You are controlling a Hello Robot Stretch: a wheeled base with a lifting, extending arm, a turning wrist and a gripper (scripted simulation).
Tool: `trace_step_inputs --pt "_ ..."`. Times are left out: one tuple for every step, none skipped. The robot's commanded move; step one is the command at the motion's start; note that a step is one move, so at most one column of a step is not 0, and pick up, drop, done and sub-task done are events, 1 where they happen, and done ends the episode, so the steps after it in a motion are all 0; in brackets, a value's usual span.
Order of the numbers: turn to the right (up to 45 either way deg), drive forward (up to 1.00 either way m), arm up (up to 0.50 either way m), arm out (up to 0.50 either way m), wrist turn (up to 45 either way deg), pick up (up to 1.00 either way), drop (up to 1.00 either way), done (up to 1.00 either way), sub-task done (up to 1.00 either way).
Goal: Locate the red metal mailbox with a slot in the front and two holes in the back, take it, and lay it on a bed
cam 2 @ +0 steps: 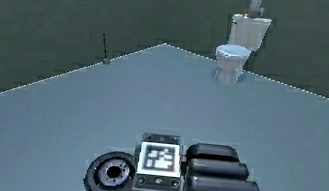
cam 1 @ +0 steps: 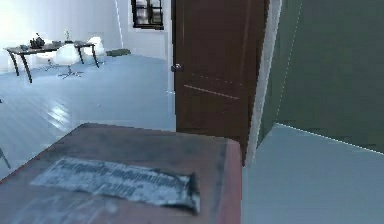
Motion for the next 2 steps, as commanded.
trace_step_inputs --pt "0.0 0.35 0.00 0.00 0.0 0.00 0.00 0.00 0.00" --pt "-45.0 0.00 0.00 0.00 0.0 0.00 0.00 0.00 0.00"
